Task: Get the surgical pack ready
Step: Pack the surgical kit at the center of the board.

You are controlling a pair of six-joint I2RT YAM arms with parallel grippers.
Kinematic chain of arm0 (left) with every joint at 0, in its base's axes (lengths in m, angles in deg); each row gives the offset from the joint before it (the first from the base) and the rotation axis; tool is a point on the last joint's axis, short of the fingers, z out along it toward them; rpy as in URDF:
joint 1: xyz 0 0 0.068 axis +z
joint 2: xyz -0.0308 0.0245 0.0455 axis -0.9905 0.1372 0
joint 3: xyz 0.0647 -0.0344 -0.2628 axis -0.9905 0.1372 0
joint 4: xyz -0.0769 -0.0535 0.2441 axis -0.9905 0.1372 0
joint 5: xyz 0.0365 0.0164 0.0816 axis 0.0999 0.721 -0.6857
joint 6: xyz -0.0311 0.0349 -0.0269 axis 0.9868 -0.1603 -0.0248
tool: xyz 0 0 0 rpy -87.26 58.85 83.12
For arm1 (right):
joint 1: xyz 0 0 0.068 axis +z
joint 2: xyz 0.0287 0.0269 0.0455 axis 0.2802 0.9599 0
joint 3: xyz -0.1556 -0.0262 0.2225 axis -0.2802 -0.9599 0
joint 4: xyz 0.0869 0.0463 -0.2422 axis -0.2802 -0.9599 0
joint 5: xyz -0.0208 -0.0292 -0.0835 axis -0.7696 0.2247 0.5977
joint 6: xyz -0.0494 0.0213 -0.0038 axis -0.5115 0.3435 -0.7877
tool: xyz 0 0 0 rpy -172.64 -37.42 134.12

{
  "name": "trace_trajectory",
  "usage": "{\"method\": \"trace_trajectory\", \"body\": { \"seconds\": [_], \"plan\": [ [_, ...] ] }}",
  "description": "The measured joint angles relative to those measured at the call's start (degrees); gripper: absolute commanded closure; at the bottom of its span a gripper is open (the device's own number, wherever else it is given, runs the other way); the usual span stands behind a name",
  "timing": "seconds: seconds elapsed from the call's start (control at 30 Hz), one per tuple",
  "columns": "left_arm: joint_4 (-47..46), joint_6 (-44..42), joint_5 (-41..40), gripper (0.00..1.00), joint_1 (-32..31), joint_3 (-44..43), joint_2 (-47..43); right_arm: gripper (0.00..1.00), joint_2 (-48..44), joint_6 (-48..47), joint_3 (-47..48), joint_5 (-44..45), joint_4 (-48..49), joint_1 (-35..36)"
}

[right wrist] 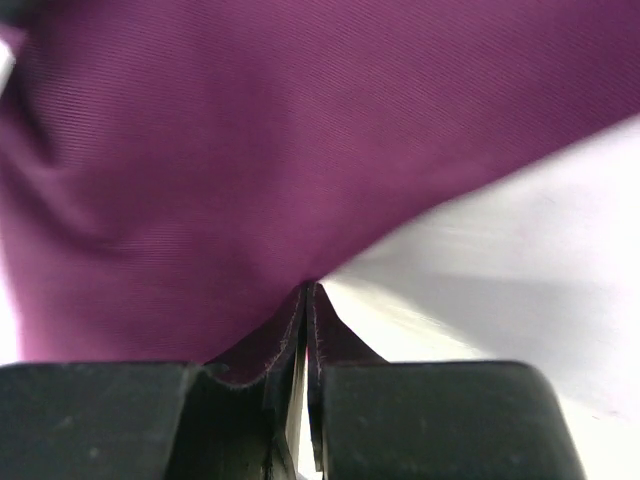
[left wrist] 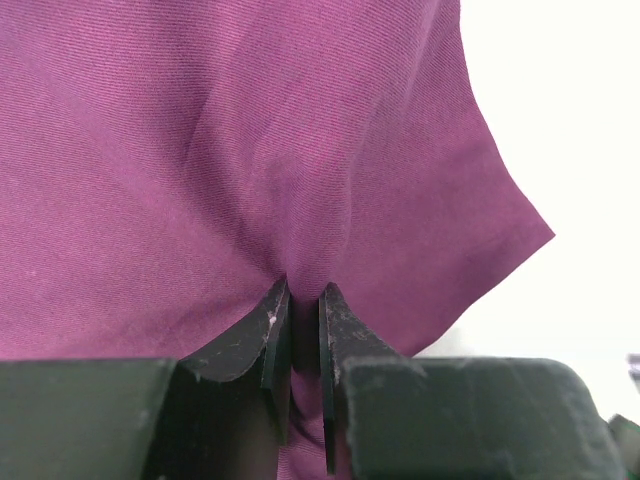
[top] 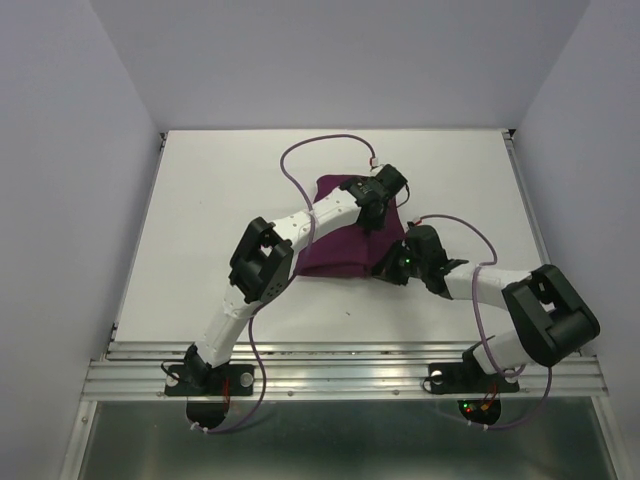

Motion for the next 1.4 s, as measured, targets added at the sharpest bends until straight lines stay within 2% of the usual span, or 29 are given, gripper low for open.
{"method": "trace_trajectory", "body": {
  "seconds": [0.2,0.37,0.6,0.87,1.1,1.27,1.4],
  "plan": [
    [-0.1,0.1,0.7,1.0,0.1,0.0,0.0,0.91,0.8,0.1,-1.1,0.6,0.8,-0.2],
    [-1.6,0.1,1.3,1.0,0.1,1.6,-0.6,0.92,-2.5,-1.0,-1.0,1.8,-0.8,-4.5],
    [-3.0,0.0,2.4,1.0,0.7,4.4,-3.4,0.92,-0.7,-2.7,5.2,3.0,-3.4,-9.2],
    [-3.0,0.7,3.4,1.0,1.8,4.5,-4.4,0.92,13.9,-3.0,18.3,3.1,-3.2,-9.5],
    [-3.0,1.0,3.5,1.0,2.3,5.3,-5.6,0.92,27.5,-2.6,28.1,-0.6,-1.5,-9.9],
    [-3.4,1.7,3.9,1.0,3.6,6.8,-7.3,0.92,26.6,-3.3,27.9,-0.5,-1.8,-9.9],
    [-3.8,2.4,4.4,1.0,4.8,8.3,-8.7,0.92,18.9,-4.1,21.4,-0.1,-1.9,-9.9]
  ]
}}
